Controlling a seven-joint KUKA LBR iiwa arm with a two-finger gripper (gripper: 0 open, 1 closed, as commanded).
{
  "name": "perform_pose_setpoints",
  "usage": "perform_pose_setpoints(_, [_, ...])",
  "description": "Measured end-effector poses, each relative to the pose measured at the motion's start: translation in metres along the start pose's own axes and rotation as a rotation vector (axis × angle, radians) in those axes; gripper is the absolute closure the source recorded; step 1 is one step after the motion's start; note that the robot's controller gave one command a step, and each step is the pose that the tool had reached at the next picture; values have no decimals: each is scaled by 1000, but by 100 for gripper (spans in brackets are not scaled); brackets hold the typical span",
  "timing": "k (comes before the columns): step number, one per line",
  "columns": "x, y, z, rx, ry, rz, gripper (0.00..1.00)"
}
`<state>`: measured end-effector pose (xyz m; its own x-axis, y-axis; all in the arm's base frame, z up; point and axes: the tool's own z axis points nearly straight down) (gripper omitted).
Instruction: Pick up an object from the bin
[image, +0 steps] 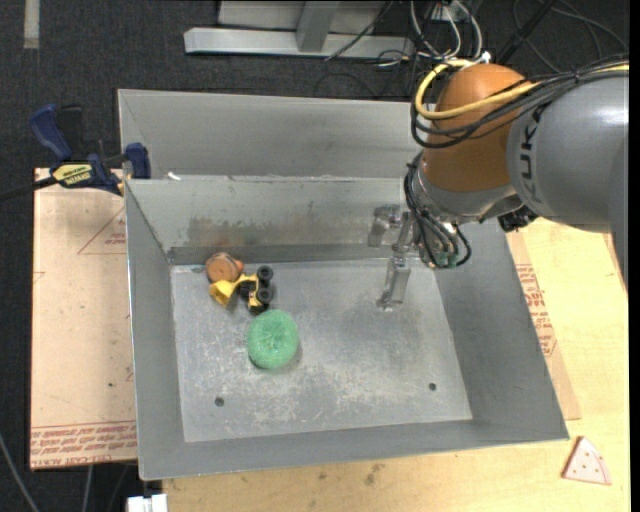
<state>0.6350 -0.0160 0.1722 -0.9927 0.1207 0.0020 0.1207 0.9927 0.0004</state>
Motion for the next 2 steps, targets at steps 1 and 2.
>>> perform_pose_setpoints(1, [6, 20, 22, 0, -5, -291, 0])
perform_pose_setpoints(2, [17, 39, 73, 0, -10, -340, 0])
